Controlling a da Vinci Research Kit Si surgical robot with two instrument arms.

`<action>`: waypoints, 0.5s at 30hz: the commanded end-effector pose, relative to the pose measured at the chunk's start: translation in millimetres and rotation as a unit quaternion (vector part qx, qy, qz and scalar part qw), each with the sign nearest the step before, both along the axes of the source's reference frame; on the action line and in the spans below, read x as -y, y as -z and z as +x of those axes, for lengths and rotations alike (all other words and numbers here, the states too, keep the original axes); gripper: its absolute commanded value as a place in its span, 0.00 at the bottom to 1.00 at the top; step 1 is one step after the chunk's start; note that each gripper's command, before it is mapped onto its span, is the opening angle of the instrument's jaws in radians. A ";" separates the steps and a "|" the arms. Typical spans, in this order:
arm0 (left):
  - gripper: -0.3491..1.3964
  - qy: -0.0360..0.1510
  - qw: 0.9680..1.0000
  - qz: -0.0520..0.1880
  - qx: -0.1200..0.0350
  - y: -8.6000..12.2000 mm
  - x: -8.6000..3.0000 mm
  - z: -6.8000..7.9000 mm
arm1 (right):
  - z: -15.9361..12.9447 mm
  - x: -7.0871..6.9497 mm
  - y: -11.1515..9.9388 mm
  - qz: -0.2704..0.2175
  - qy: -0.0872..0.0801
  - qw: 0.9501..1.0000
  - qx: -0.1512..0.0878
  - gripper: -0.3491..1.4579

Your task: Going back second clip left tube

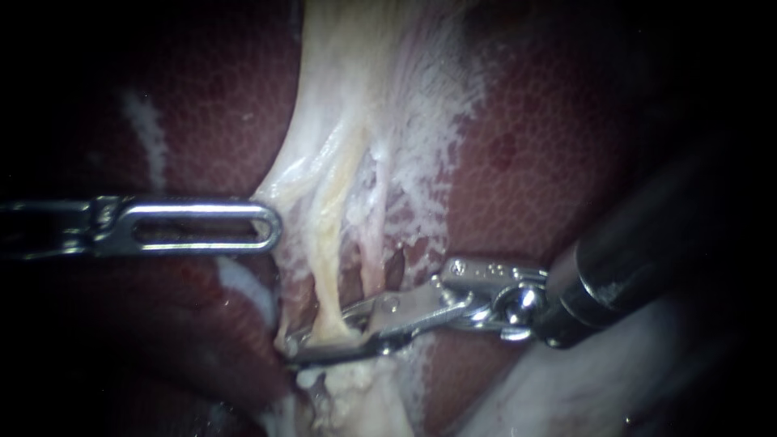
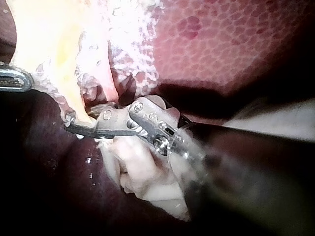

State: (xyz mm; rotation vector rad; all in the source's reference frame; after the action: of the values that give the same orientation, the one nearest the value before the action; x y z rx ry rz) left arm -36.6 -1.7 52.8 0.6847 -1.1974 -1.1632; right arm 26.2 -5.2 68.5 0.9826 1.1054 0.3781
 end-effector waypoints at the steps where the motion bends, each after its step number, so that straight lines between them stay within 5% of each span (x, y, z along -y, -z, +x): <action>1: 0.00 0.000 1.000 0.000 0.000 0.0 0.0 0.0 | 0.0 0.0 0.0 0.000 0.000 1.000 0.000 0.00; 8: 0.00 0.000 1.000 0.000 0.000 0.0 0.1 0.0 | 0.1 0.1 0.1 0.000 0.000 1.000 0.000 0.00; 11: 0.00 0.000 1.000 0.000 0.000 0.0 0.1 0.0 | 0.2 0.0 0.2 0.004 0.001 1.000 0.001 0.17; 15: 0.00 0.000 1.000 0.000 0.000 0.0 0.1 0.0 | 0.5 -0.5 0.5 -0.055 0.000 0.998 -0.025 0.39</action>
State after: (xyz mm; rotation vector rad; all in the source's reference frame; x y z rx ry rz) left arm -36.6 -1.8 52.8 0.6841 -1.1979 -1.1630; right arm 27.0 -4.6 67.9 0.8765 1.1708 0.2601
